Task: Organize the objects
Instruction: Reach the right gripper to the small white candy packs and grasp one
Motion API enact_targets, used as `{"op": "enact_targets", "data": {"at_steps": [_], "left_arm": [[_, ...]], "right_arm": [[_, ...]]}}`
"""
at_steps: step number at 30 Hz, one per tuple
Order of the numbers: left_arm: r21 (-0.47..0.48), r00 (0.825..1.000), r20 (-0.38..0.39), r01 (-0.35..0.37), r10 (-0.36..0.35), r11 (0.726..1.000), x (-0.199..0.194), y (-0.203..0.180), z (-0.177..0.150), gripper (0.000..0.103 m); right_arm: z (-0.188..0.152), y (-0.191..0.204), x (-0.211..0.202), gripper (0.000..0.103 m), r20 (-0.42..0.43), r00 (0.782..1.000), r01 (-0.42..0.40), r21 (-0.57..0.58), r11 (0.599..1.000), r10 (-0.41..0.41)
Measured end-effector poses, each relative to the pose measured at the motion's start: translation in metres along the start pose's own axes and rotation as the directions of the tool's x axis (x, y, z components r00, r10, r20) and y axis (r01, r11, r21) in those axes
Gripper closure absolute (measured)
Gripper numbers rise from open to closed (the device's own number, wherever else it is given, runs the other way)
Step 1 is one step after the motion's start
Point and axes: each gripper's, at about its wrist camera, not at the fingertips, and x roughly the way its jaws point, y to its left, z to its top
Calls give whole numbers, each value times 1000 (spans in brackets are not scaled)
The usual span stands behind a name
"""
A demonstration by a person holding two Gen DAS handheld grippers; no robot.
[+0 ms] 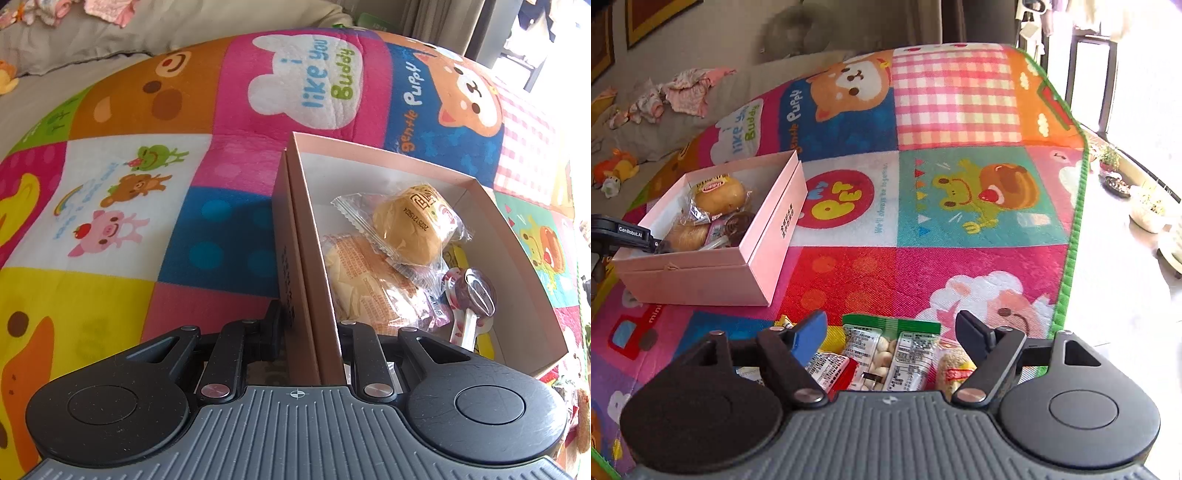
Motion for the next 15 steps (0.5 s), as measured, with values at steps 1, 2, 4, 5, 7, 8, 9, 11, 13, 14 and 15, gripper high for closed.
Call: {"op": "enact_targets", "data": {"at_steps": [1, 2, 4, 5, 7, 8, 9, 11, 13, 14, 15], "left_arm": [[-1, 1000, 1, 0, 0, 1000, 0, 0, 0, 82], [-1, 1000, 2, 0, 0, 1000, 0, 0, -1, 82], [-3, 1000, 4, 1, -1, 1000, 0, 1, -1, 82], [-4, 1000, 4, 1, -1, 1000, 0, 1, -1, 82], [-4, 1000, 3, 1, -1, 1000, -1, 1, -1, 82], [-3, 1000, 1, 0, 0, 1000, -1, 1, -1, 82], [-2, 1000, -1, 0, 0, 1000, -2, 0, -2, 82], [0, 1000, -2, 3, -3, 1000, -2, 1, -2, 81], [0, 1000, -3, 5, -5, 1000, -3, 1, -2, 81], [1, 1000, -3, 4, -4, 1000, -3, 1, -2, 81], [1, 1000, -4, 3, -3, 1000, -3, 1, -2, 82]], "right_arm": [[-4, 1, -7, 19, 8, 1000, 22, -6, 1000, -22], [-8, 3, -12, 19, 7, 1000, 25, -9, 1000, -25], [-16, 10, -18, 19, -16, 999, -29, -8, 1000, 29], [-20, 16, -17, 19, -29, 998, -59, -22, 998, 59], [-29, 37, -14, 19, -50, 993, -112, -91, 989, 108], [-32, 47, -10, 19, -59, 991, -123, -118, 985, 116], [-35, 57, -4, 19, -75, 990, -131, -131, 983, 122], [-37, 67, 6, 19, -131, 975, -189, -82, 978, 178], [-41, 78, 8, 16, -175, 934, -320, -19, 947, 312], [-42, 85, 3, 16, -175, 916, -374, -37, 927, 362], [-43, 91, -3, 16, -165, 907, -403, -64, 913, 388]]}}
